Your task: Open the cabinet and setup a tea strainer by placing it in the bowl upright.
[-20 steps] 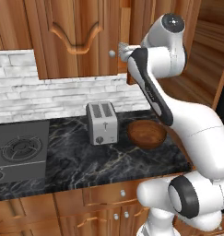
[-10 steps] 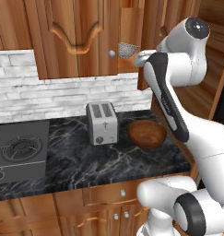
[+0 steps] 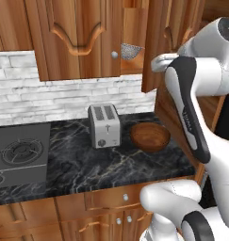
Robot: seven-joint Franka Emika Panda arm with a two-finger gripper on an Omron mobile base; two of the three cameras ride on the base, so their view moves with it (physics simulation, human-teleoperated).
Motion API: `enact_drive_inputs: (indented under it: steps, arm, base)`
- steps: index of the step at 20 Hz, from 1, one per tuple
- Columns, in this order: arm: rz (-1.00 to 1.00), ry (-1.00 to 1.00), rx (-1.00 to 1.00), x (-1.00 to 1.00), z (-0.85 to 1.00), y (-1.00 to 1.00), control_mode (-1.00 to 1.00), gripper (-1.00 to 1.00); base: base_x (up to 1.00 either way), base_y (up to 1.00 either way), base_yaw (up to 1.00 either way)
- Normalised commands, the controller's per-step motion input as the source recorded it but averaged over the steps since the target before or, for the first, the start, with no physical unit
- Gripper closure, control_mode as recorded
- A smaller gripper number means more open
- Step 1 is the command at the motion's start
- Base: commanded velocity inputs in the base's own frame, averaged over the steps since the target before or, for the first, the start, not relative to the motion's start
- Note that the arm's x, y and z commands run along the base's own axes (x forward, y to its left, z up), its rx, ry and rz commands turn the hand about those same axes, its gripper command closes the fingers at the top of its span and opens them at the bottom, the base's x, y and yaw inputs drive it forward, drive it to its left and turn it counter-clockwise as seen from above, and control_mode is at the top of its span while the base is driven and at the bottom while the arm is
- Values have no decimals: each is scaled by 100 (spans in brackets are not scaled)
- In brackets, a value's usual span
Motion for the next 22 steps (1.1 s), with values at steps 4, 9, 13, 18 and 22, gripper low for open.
enact_drive_inputs:
  steps: [4,9,13,18,22]
  arm:
    - [0,0,-5,-16,0,38,-100,100]
    - [-4,2,-11,0,2,75,-100,-100]
    - [-2,3,-18,3,23,50,-100,-100]
    - [0,6,-42,31,1,26,-100,-100]
    - [0,11,-55,46,0,6,-100,-100]
  base:
    - [0,0,0]
    - [0,0,0]
    - [0,0,0]
    - [0,0,0]
    - [0,0,0]
